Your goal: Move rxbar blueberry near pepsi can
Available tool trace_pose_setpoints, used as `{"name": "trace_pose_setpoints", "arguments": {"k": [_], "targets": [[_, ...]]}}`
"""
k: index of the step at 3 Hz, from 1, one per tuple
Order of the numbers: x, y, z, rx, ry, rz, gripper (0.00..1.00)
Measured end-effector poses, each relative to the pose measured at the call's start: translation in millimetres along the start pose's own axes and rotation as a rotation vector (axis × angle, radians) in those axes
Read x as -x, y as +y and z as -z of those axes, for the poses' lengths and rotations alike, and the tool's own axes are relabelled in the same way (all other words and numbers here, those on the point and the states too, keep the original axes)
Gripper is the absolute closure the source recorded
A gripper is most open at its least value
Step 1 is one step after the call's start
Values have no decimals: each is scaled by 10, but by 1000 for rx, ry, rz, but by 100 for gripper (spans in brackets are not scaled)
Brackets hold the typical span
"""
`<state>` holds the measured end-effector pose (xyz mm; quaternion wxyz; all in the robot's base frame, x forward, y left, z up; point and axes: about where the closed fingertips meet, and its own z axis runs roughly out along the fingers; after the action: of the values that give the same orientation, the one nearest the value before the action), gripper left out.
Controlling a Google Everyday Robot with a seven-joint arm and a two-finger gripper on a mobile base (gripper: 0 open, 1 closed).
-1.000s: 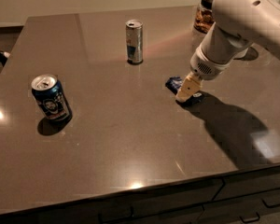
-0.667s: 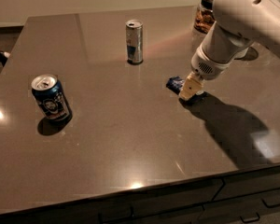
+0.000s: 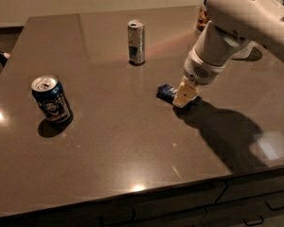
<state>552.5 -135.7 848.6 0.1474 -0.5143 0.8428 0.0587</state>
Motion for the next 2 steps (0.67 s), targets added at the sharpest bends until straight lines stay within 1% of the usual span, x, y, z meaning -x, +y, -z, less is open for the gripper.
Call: {"name": "trace_pose_setpoints", "arguments": {"k": [1,2], "targets": [[220,524,-22,116,-11,145,100],[422,975,-58,201,-25,270,100]]}}
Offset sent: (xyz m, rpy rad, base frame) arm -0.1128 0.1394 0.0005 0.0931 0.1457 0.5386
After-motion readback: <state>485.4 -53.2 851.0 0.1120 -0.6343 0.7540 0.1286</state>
